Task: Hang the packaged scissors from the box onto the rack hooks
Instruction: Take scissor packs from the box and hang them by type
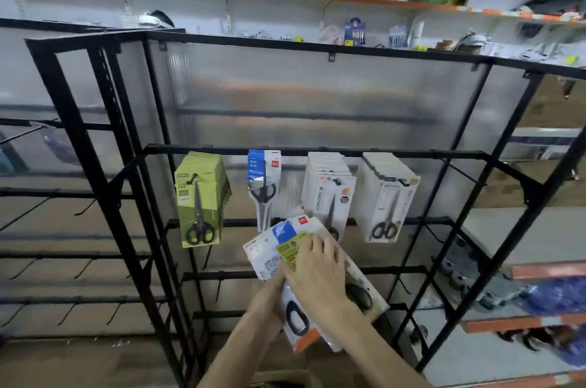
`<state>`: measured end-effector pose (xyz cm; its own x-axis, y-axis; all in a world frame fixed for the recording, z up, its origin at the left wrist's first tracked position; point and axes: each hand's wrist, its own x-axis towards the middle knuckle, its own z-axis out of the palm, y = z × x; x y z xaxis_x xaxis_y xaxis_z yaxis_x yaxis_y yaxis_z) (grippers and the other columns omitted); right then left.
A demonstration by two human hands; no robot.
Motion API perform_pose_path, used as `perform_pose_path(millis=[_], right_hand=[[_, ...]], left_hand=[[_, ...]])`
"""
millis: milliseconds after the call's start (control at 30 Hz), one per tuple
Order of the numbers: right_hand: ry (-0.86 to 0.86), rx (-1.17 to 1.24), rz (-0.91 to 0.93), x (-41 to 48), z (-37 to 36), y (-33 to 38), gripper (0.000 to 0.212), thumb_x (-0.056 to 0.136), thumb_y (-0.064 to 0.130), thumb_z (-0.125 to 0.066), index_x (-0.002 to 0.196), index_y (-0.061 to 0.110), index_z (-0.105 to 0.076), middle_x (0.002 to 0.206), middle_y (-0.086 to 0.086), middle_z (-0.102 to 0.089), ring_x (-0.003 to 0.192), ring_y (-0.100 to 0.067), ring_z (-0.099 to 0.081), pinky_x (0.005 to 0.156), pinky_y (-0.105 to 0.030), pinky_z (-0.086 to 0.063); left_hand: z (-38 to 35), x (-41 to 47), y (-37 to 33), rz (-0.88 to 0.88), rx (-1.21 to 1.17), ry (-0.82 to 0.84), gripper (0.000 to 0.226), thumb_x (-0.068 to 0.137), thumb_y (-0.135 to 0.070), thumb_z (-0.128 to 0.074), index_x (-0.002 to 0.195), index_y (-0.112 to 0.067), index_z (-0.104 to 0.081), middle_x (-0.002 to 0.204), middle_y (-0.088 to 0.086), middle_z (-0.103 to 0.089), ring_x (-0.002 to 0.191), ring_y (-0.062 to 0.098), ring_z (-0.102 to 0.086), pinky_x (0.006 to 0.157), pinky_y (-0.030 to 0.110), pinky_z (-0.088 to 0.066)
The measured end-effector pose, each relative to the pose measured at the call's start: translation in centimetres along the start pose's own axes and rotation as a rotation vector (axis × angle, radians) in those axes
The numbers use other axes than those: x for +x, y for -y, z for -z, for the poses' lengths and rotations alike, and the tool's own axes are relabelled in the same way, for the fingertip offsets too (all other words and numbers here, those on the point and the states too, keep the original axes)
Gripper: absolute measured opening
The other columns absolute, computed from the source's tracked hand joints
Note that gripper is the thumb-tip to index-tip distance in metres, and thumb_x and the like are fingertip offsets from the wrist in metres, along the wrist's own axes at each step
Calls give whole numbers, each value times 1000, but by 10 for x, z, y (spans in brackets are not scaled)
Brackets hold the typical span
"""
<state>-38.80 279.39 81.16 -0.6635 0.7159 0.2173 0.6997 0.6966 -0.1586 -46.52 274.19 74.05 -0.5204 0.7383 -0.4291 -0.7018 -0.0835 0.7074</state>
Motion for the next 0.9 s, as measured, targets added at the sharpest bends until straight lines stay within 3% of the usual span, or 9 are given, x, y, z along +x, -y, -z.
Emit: perform_pose_path(millis=[67, 133, 233, 333, 500, 667, 733, 800, 900], right_hand=[[90, 137, -37, 5, -7, -10, 52, 94, 61, -47, 127, 21, -54, 138, 2, -45, 130, -26, -35, 107, -48, -31], [133, 289, -37, 12, -5, -22, 42, 96, 51, -52, 126, 22, -52, 141, 3, -38, 132, -25, -29, 108, -46, -30], [143, 304, -83, 14, -1, -32, 59, 85, 42, -72, 126, 15, -38, 133, -5, -39, 128, -28, -36, 103, -43, -37], [108, 326, -136, 10, -1, -35, 67, 79, 43, -78, 125, 16, -38, 127, -5, -38, 121, -27, -41, 100, -40, -40], [68, 441, -147, 6, 5, -47, 51, 80, 40, -78, 111, 17, -44, 107, 1, -53, 102, -21, -54, 81, -33, -44], [148, 850, -215, 5, 13, -61, 30, 83, 30, -78, 97, 15, -56, 92, 3, -69, 82, -17, -66, 69, -30, -48], [141, 997, -204, 5, 16, -62, 22, 85, 27, -77, 91, 12, -61, 88, 0, -71, 81, -23, -67, 70, -31, -47], [99, 1142, -241, 6, 23, -62, 12, 91, 23, -71, 94, 13, -66, 88, 1, -73, 82, -17, -68, 68, -23, -47], [51, 1222, -285, 10, 28, -58, 7, 96, 19, -65, 97, 13, -67, 90, 2, -74, 78, -8, -70, 60, -15, -47]], left_hand=[[7, -1, -1, 14, 12, -8, 53, 78, -32, -72, 122, -3, -67, 108, 21, -75, 91, 32, -73, 75, 40, -57], [16, 0, -3, 26, 49, -20, 51, 80, -33, -72, 120, -2, -67, 102, 20, -76, 88, 32, -72, 73, 40, -56], [21, -2, -7, 25, 79, -17, 58, 79, -33, -70, 126, 0, -65, 110, 23, -74, 95, 36, -70, 78, 42, -56], [22, -5, -5, 32, 83, -22, 53, 83, -32, -71, 126, -1, -66, 114, 24, -73, 99, 38, -69, 83, 45, -56], [19, -9, -1, 49, 97, -26, 42, 94, -27, -66, 128, -2, -65, 111, 23, -74, 94, 37, -70, 78, 42, -56], [25, -16, -5, 31, 89, -33, 51, 83, -32, -73, 125, -3, -65, 111, 22, -75, 102, 40, -70, 81, 45, -56], [29, -19, -8, 11, 95, -55, 36, 89, -27, -72, 115, -2, -68, 99, 20, -77, 90, 37, -73, 74, 42, -56], [30, -25, -12, -15, 104, -88, 21, 94, -23, -68, 102, -3, -68, 82, 15, -78, 71, 29, -73, 67, 39, -55], [30, -34, -16, -81, 77, -164, 22, 93, -20, -70, 106, -3, -69, 82, 14, -78, 67, 27, -74, 61, 36, -56]])
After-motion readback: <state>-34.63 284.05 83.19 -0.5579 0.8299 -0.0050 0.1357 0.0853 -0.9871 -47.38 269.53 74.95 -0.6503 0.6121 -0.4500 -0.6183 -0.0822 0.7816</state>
